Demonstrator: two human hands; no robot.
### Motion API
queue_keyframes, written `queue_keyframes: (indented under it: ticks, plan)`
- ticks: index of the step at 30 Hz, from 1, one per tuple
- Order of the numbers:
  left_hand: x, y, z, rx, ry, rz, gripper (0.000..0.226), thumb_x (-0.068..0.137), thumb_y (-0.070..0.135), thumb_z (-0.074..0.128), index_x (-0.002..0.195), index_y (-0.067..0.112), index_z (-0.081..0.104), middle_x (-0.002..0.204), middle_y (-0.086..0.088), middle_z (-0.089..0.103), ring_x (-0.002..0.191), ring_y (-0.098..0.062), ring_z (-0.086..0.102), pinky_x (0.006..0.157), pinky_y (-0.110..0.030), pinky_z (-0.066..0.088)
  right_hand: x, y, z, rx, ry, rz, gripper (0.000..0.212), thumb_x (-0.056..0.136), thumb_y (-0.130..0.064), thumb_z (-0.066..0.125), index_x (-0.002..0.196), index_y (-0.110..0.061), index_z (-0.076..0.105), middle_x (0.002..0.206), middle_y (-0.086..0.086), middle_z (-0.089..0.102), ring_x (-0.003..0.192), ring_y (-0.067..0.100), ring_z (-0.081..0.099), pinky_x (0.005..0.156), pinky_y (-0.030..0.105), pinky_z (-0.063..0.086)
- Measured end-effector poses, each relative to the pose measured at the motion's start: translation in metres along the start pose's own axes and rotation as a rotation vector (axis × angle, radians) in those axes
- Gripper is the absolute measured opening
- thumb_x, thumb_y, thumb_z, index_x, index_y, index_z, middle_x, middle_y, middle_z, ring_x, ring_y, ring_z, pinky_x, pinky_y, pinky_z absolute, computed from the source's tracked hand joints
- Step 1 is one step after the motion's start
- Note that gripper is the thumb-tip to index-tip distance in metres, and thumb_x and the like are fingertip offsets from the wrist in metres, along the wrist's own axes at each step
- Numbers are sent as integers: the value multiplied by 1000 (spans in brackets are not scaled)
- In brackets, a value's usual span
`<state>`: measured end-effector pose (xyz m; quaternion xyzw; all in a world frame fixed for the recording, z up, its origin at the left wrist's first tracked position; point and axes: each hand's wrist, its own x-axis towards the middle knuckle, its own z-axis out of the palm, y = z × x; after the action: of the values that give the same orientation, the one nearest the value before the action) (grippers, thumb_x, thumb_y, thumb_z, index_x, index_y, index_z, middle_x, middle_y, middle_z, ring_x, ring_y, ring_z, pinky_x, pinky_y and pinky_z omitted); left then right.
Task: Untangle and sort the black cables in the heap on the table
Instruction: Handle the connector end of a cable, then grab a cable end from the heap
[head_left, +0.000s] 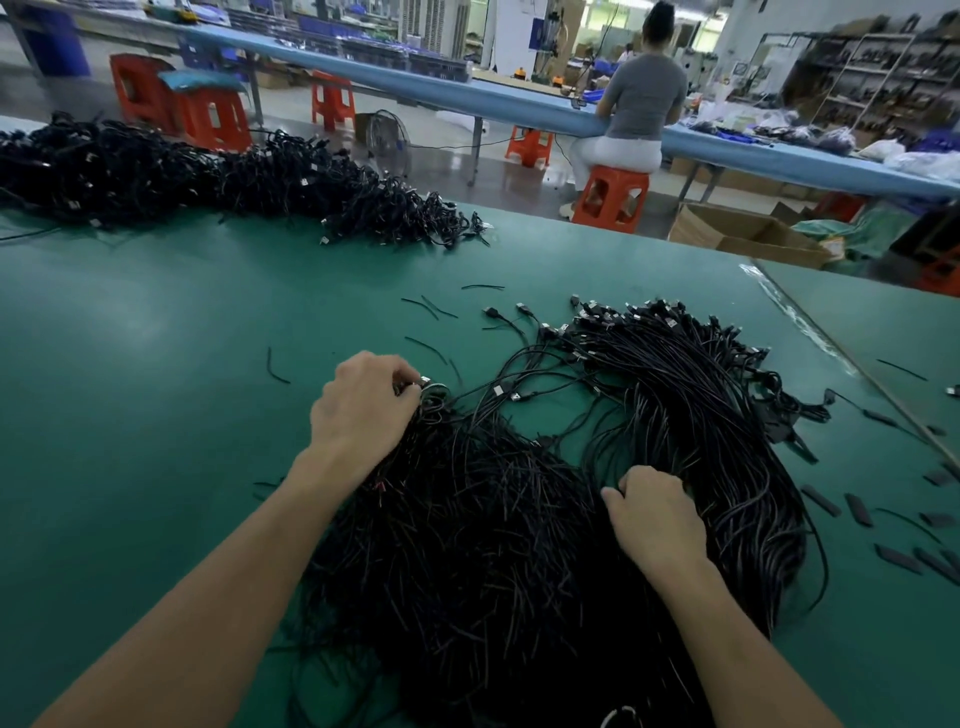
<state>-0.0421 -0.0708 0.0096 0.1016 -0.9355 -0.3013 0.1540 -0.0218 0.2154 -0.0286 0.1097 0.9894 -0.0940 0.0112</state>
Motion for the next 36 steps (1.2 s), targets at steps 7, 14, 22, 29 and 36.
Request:
queue_keyframes:
  ticks: [7,14,22,29,36]
  plan:
    - [8,2,0,127,-160,27,42,100,48,45,87,20,73,104,0,70,83,-19,59,58,-28,43,12,-1,-15,508,-13,45,30,103,-27,45,79,-8,49,71,6,56,60,23,50,57,36,40]
    - [-27,43,-6,-25,53,524,42,89,25,71,129,23,62,111,6,66,100,-9,60,87,-24,47,-24,-64,-68,852,84,-192,31,94,-20,49,65,-12,50,45,-14,39,44,6,29,50,29,26]
    - [-48,51,43,-812,-348,234,25,92,32,60,115,34,70,122,-1,67,115,-9,63,103,-34,49,-111,-114,-110,678,-145,-902,30,89,-37,59,61,-30,54,60,-15,57,64,4,58,62,15,43]
    - [-23,36,7,-1103,114,-33,62,100,59,33,70,19,69,83,-3,75,87,-17,72,87,-34,56,-74,-53,-102,511,160,-506,50,86,-52,54,59,-12,44,47,-1,42,43,8,35,49,37,43]
    - [-27,39,-25,-800,369,259,38,96,45,48,66,22,40,58,12,35,51,-4,34,46,-20,31,-38,1,-94,22,110,-101,37,100,-42,50,71,-22,58,63,-2,58,60,18,58,60,34,47]
